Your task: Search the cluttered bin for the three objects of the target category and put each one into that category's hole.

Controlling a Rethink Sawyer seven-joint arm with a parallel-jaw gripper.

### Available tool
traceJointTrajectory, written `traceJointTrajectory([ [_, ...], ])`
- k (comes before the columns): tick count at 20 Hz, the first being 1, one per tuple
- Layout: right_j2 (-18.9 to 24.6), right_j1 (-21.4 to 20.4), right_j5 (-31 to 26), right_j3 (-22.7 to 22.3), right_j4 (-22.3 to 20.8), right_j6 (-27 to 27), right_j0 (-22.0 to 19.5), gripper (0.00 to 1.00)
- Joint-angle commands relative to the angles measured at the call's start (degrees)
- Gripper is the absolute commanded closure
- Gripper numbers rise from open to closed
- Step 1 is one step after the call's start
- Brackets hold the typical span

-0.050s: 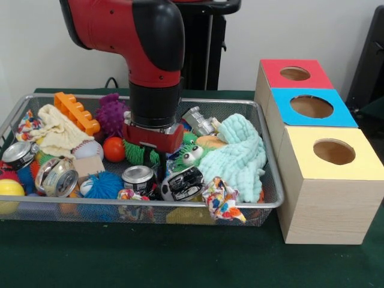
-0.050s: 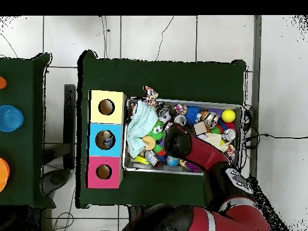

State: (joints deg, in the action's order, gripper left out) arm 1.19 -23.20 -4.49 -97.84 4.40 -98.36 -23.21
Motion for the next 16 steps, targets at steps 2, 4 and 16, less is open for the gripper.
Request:
traceJointTrajectory([
  [2, 5.72, 3.4, 0.97, 0.8, 4.07, -12.83, 3.02, 1.0],
  [4, 4.69, 3.31, 2.07, 0.6, 4.6, -13.41, 3.7, 1.0],
  [16, 0.75, 0.43, -1.18, 0.11, 6.85, -12.82, 6.26, 1.0],
])
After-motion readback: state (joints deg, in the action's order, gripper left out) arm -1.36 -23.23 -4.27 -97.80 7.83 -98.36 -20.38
